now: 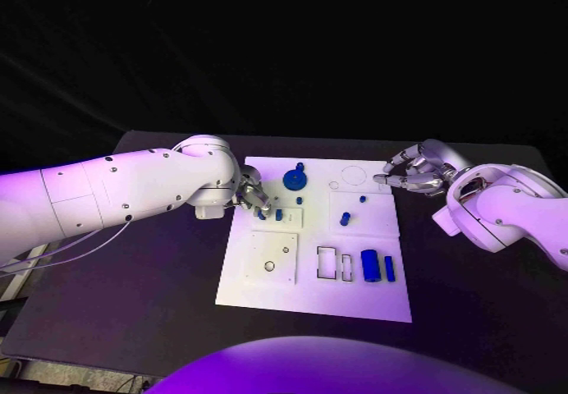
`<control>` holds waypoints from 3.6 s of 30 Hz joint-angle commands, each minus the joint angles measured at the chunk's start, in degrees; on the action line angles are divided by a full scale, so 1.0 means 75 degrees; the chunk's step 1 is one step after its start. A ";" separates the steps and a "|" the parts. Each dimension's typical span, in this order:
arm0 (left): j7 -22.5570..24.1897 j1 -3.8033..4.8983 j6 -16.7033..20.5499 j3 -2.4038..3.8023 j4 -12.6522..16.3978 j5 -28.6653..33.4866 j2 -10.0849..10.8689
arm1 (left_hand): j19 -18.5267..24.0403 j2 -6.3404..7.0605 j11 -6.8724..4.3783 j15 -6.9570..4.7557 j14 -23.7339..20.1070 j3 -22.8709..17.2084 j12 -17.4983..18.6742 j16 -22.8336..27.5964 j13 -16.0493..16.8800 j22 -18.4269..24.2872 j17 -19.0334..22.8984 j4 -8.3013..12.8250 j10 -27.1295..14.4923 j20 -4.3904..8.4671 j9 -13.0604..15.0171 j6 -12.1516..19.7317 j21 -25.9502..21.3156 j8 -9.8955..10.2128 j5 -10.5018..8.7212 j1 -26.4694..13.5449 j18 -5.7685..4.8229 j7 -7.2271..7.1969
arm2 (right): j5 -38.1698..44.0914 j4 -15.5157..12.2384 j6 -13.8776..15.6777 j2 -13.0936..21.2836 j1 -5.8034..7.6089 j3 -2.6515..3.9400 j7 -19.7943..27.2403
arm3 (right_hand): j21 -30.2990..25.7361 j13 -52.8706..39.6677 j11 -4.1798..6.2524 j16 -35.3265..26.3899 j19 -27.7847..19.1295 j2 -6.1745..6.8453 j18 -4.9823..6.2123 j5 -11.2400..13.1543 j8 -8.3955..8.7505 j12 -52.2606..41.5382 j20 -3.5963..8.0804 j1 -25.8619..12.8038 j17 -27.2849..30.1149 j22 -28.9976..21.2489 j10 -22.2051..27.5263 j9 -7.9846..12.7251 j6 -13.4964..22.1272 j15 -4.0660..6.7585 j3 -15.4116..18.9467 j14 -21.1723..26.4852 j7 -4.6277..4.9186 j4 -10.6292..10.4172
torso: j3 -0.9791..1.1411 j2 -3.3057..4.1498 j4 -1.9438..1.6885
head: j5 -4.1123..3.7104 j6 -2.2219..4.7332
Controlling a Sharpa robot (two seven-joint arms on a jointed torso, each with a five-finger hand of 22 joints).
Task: Assemble the parts on the task board
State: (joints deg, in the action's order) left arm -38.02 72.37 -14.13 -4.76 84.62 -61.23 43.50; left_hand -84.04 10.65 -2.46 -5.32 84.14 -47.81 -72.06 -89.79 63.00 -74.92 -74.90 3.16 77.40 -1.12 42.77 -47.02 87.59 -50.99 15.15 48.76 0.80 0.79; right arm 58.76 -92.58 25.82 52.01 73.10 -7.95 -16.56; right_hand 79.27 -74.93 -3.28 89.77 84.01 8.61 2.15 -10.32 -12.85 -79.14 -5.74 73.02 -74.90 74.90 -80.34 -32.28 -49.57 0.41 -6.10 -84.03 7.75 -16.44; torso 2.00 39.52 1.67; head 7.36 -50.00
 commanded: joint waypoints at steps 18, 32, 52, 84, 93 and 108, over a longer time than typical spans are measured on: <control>-0.0071 -0.0057 -0.0216 -0.0044 -0.0085 0.0094 -0.0025 | -0.0615 0.0100 -0.0019 -0.0042 0.0781 0.0169 0.0008 -0.0028 -0.0007 -0.1898 -0.2013 -0.0251 -0.0020 0.0031 -0.0054 -0.0069 -0.0033 0.0064 -0.0596 -0.0321 -0.0023 0.0032 | 0.0045 0.0002 -0.0034 -0.0008 -0.0005 0.0000 0.0054 | -0.0054 -0.0451 0.0009 0.0031 0.0112 0.0019 0.0049 -0.0041 -0.0025 0.0046 0.0047 0.0045 -0.2013 0.1318 0.0043 -0.0011 0.0059 0.0040 0.0054 -0.0796 -0.0002 -0.0019 | -0.0001 0.0001 0.0002 | -0.0004 0.0001; -0.0077 -0.0057 -0.0235 -0.0044 -0.0125 0.0097 -0.0023 | -0.0611 0.0151 -0.0003 -0.0030 0.0781 0.0361 0.0005 -0.0028 -0.0011 -0.1895 -0.2013 -0.0406 -0.0034 0.0019 -0.0087 -0.0075 -0.0047 0.0054 -0.1327 -0.0369 -0.0020 0.0049 | 0.0035 0.0005 0.0001 -0.0009 -0.0005 0.0000 0.0061 | -0.0061 -0.0435 0.0007 0.0031 0.0110 0.0022 0.0050 -0.0038 -0.0021 0.0062 0.0046 0.0039 -0.2013 0.1316 0.0058 -0.0010 0.0069 0.0038 0.0060 -0.0796 0.0001 -0.0020 | -0.0001 0.0000 -0.0001 | -0.0001 0.0001; -0.0048 -0.0056 -0.0118 -0.0044 -0.0134 0.0394 -0.0025 | -0.0599 -0.0068 -0.0011 -0.0031 0.0781 0.0062 0.0034 -0.0028 -0.0051 -0.1887 -0.2013 -0.0253 -0.0073 0.0019 -0.0169 0.0062 -0.0078 0.0158 -0.1320 0.0086 -0.0014 0.0044 | 0.0032 0.0008 -0.0009 -0.0009 -0.0006 0.0000 0.0051 | -0.0071 -0.0428 0.0006 0.0031 0.0106 0.0021 0.0052 -0.0038 -0.0020 0.0068 0.0046 0.0036 -0.2013 0.1312 0.0065 -0.0009 0.0074 0.0038 0.0063 -0.0796 0.0002 -0.0021 | -0.0003 -0.0001 0.0003 | -0.0008 0.0001; -0.0002 -0.0056 0.0073 -0.0037 -0.0085 0.0523 0.0066 | -0.0551 0.0305 0.0121 0.0084 0.0781 0.1101 0.0130 -0.0028 -0.0193 -0.1857 -0.2013 -0.0766 -0.0241 -0.0080 -0.0387 0.0216 -0.0181 0.0525 -0.1654 -0.0255 0.0008 0.0209 | 0.0032 0.0010 -0.0001 -0.0016 -0.0010 0.0000 0.0056 | -0.0070 -0.0429 0.0004 0.0031 0.0108 0.0017 0.0051 -0.0039 -0.0018 0.0067 0.0045 0.0028 -0.2013 0.1314 0.0065 -0.0009 0.0080 0.0036 0.0068 -0.0796 0.0004 -0.0022 | -0.0001 -0.0008 0.0003 | 0.0001 0.0001; 0.0178 -0.0050 0.0602 0.0091 0.0221 0.0428 0.0379 | -0.0528 0.0200 0.0101 0.0071 0.0781 0.1042 0.0152 -0.0028 -0.0223 -0.1842 -0.2013 -0.0721 -0.0274 -0.0073 -0.0386 0.0224 -0.0232 0.0531 -0.1644 0.0041 0.0020 0.0192 | 0.0032 0.0021 0.0004 -0.0019 -0.0022 0.0000 0.0059 | -0.0070 -0.0429 0.0004 0.0031 0.0108 0.0017 0.0051 -0.0039 -0.0018 0.0067 0.0045 0.0028 -0.2013 0.1314 0.0065 -0.0009 0.0080 0.0036 0.0068 -0.0796 0.0004 -0.0022 | -0.0001 -0.0015 -0.0005 | 0.0005 0.0001; 0.1217 -0.0031 0.2614 0.0315 0.1069 0.1336 0.1309 | 0.1440 0.0494 0.0621 0.0496 -0.0338 0.1064 0.3140 0.3255 -0.3580 0.0020 0.0569 -0.0890 -0.2679 -0.0461 -0.0956 0.1596 -0.5124 0.1411 -0.1655 0.0302 0.0880 0.0805 | 0.0032 0.0057 0.0026 0.0001 -0.0032 0.0000 0.0055 | -0.0067 -0.0432 0.0003 0.0031 0.0110 0.0013 0.0050 -0.0040 -0.0017 0.0065 0.0043 0.0018 -0.2013 0.1318 0.0064 -0.0009 0.0085 0.0034 0.0073 -0.0796 0.0005 -0.0024 | -0.0002 -0.0008 -0.0002 | 0.0021 0.0001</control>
State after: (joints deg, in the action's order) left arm -32.92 72.09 -0.11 -2.45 92.03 -54.42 53.13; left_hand -73.36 14.43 2.16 -1.61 81.81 -39.96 -48.55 -65.42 36.22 -74.61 -70.64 -3.56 57.41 -4.58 35.65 -35.23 49.23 -40.56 2.86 50.61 6.76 6.85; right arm 58.69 -92.14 26.03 52.01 72.91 -7.95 -16.50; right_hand 79.05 -74.90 -3.28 89.77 84.01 8.61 2.15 -10.32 -12.84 -78.85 -5.74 73.02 -74.90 74.94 -80.35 -32.28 -49.18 0.41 -5.95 -84.03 7.71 -16.60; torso 2.00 39.41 1.66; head 7.51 -50.00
